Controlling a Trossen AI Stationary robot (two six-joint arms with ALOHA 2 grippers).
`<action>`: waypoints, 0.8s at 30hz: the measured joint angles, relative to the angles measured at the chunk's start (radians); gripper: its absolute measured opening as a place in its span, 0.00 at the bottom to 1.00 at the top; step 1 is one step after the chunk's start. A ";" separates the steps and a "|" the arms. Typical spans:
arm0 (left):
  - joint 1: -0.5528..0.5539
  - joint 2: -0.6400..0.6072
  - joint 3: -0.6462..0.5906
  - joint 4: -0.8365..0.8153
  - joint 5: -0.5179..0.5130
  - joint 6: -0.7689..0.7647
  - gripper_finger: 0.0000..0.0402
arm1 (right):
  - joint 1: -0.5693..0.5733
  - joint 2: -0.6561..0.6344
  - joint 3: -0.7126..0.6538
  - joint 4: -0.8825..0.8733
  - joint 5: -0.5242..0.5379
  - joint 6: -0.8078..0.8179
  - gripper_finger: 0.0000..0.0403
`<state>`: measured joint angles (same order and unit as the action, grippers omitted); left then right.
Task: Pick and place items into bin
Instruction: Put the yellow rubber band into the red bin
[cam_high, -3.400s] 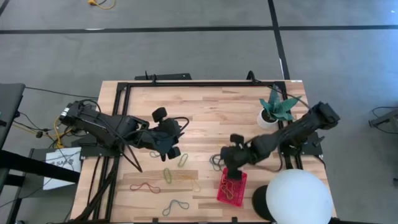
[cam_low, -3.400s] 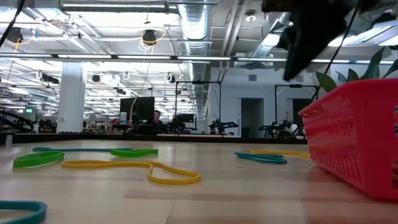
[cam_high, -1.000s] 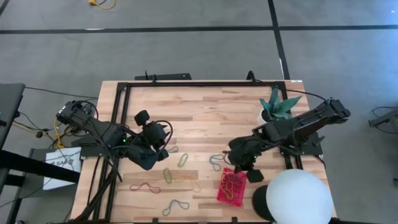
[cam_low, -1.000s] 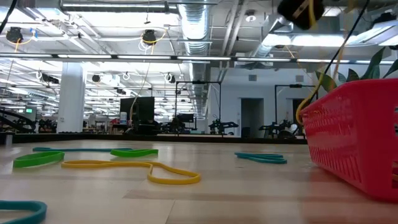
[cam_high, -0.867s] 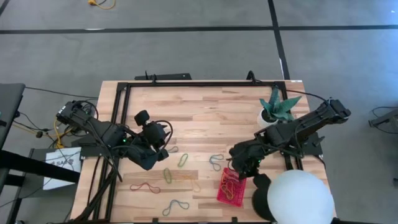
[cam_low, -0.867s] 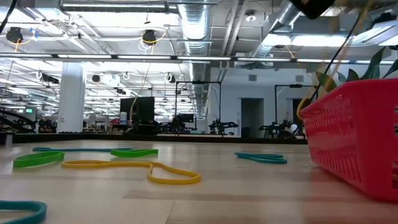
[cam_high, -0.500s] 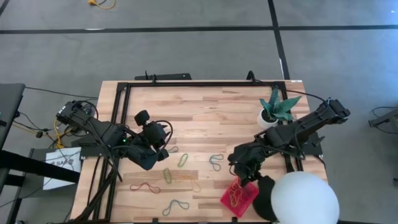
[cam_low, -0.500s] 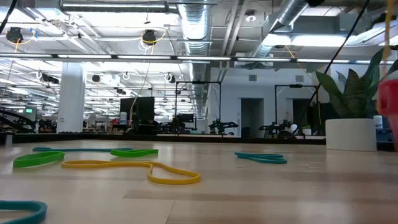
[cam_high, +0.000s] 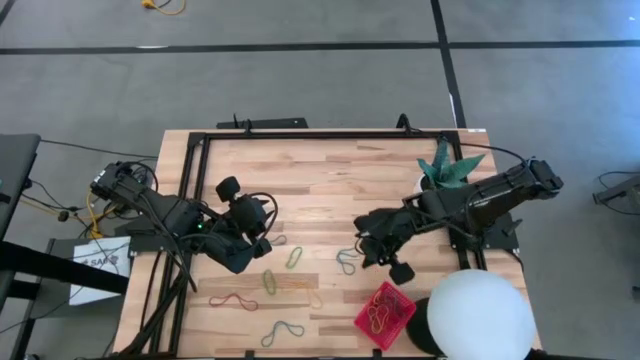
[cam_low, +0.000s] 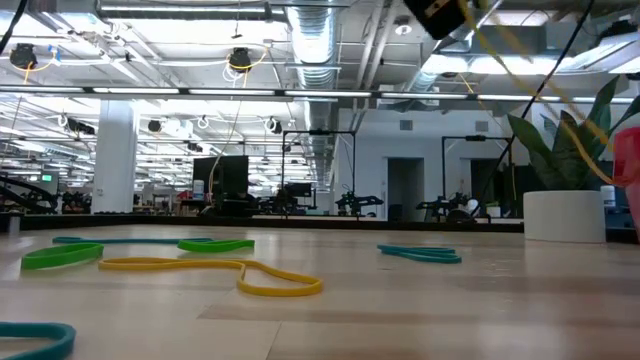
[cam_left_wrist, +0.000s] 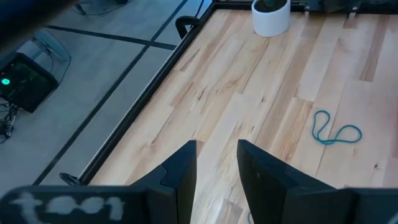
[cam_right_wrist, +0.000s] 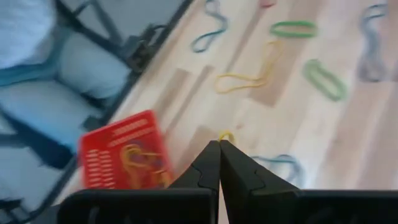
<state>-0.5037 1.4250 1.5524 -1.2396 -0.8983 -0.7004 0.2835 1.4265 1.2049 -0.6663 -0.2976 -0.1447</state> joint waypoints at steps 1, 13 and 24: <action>0.000 0.000 0.000 0.000 -0.001 0.000 0.27 | -0.009 0.000 0.000 0.005 0.011 -0.010 0.00; 0.000 0.000 0.000 -0.007 -0.004 0.000 0.27 | -0.023 0.001 0.000 0.017 -0.305 -0.014 0.00; 0.000 0.000 0.000 -0.004 -0.007 0.001 0.27 | 0.071 0.001 0.000 0.041 -0.425 -0.043 0.00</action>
<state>-0.5034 1.4250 1.5524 -1.2434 -0.9051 -0.6995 0.3547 1.4277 1.2045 -0.6248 -0.7231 -0.1881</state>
